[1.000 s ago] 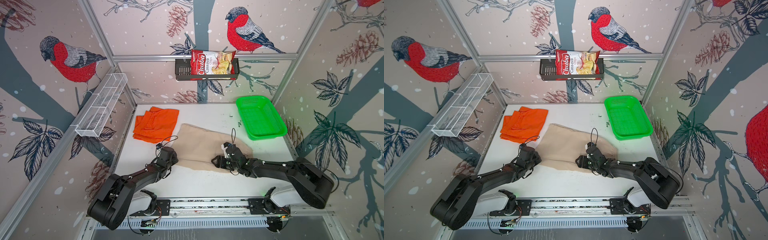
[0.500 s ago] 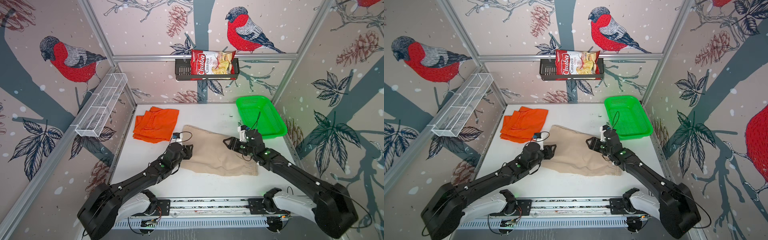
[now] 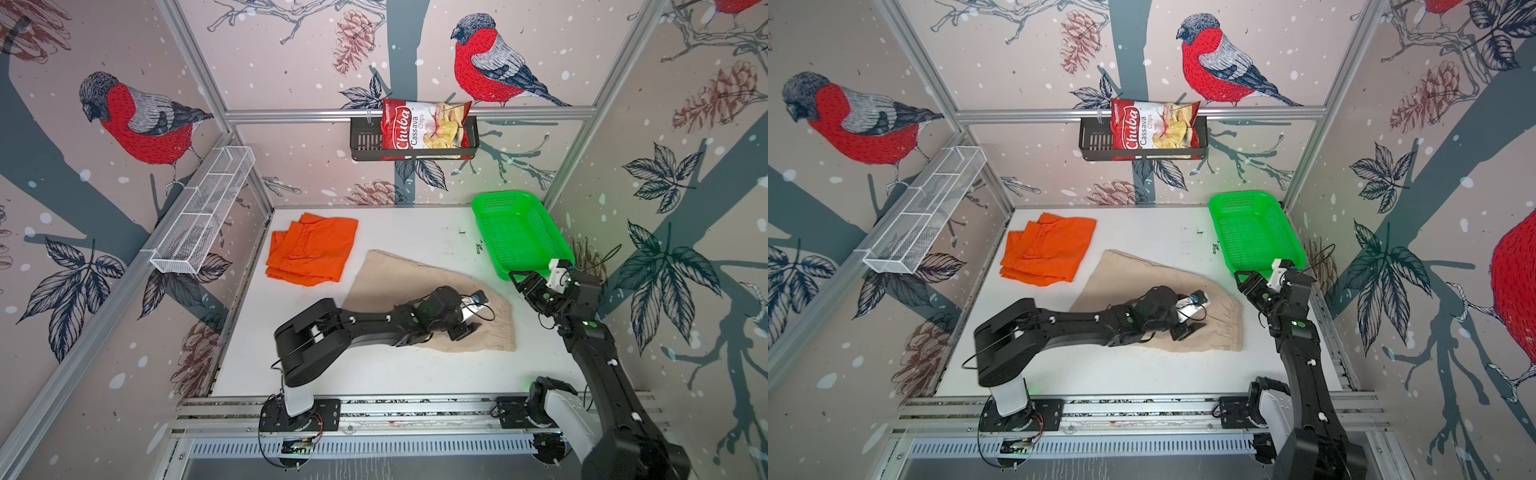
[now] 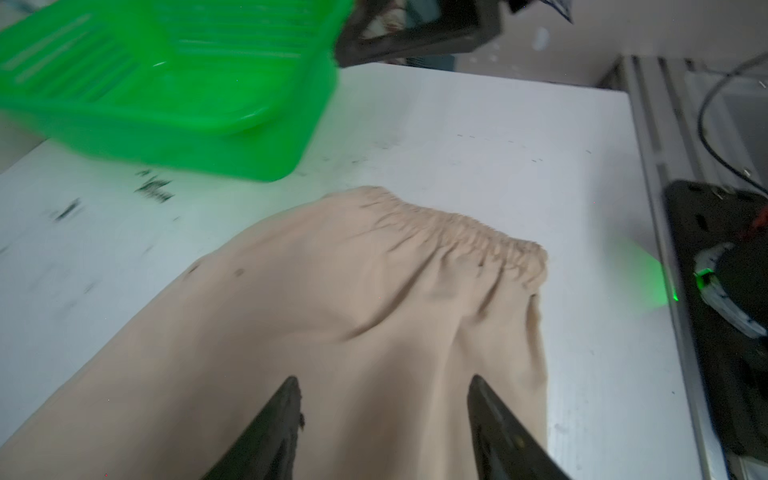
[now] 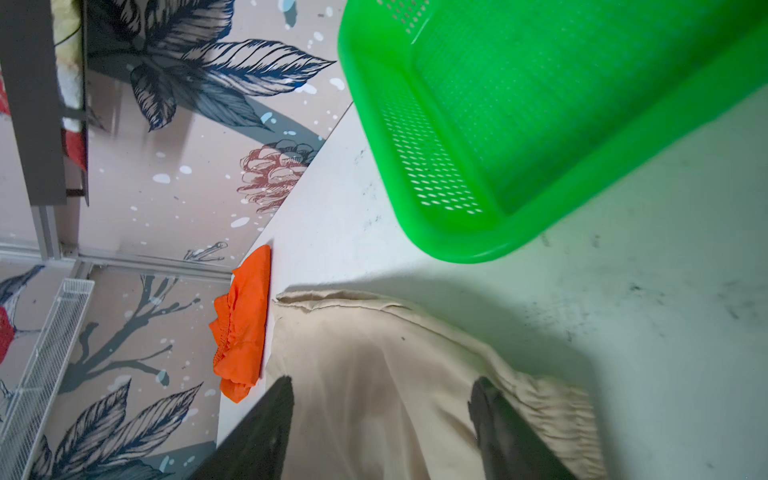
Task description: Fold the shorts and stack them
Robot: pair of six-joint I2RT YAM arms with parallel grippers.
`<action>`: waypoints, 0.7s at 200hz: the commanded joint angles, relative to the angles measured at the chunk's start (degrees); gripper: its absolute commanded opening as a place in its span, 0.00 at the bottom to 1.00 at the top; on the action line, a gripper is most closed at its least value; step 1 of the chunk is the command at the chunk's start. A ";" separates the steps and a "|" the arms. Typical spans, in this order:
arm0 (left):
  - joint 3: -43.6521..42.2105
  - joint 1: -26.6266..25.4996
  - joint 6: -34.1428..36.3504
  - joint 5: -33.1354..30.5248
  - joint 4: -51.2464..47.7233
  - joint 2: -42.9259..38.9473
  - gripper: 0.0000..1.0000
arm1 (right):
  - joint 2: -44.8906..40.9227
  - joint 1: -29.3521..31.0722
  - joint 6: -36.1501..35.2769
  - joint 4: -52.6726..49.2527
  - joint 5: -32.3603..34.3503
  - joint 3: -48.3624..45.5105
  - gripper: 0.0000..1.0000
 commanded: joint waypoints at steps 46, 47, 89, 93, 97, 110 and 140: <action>15.96 -2.51 17.52 8.10 -7.24 17.35 0.67 | 1.93 -9.48 -2.93 -0.73 -7.54 -4.21 0.70; 16.18 -2.55 17.68 8.05 -7.37 17.61 0.67 | 1.98 -9.53 -2.95 -0.73 -7.56 -4.24 0.70; 15.92 -2.88 19.33 4.61 -11.14 20.24 0.70 | 2.37 -9.60 -3.16 -1.80 -6.88 -5.16 0.72; 15.65 -2.93 19.46 4.19 -11.23 20.17 0.70 | 2.38 -9.62 -3.24 -1.99 -6.76 -5.24 0.73; 15.27 -2.90 19.39 3.88 -11.19 20.08 0.70 | 2.38 -9.60 -3.28 -2.16 -6.63 -5.27 0.74; 14.41 -2.95 18.89 3.57 -10.97 19.87 0.71 | 2.38 -9.45 -3.39 -2.78 -6.31 -5.44 0.76; 12.85 -2.87 15.42 3.96 -8.01 18.36 0.71 | 2.01 -8.81 -4.31 -4.79 -4.59 -5.35 0.80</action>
